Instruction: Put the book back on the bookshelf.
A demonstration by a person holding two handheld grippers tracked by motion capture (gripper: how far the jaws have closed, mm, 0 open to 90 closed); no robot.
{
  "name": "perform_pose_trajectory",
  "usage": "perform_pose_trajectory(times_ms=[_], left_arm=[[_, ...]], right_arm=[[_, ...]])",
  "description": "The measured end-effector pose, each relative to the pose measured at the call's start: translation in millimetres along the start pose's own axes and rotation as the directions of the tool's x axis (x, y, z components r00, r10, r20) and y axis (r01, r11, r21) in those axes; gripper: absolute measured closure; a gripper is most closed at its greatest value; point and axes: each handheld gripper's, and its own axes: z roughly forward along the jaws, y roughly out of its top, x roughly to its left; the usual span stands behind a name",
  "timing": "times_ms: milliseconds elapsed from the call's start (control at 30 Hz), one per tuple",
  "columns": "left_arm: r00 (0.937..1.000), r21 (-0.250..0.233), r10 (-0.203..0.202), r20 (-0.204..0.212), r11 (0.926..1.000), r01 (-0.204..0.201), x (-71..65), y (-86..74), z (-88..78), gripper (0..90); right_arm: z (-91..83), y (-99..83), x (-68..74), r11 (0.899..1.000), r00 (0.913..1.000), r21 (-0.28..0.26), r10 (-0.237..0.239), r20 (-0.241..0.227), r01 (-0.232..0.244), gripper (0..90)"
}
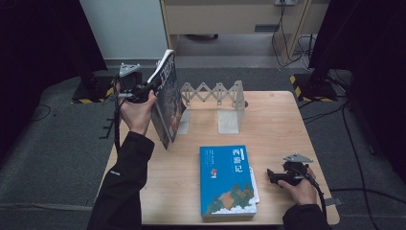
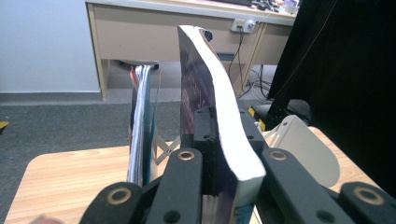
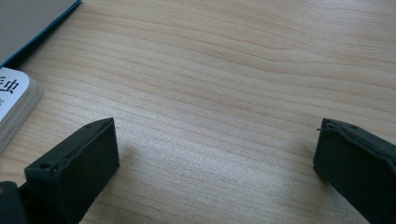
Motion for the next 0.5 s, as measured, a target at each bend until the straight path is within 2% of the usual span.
perform_pose_trajectory(times_ms=[500], left_arm=[[0.9993,0.034,0.029,-0.025,0.999,-0.028,-10.4,-15.2,25.7,82.1]], right_arm=[[0.1,0.1,0.1,1.0,1.0,0.0,0.0,0.0,0.0,0.4]])
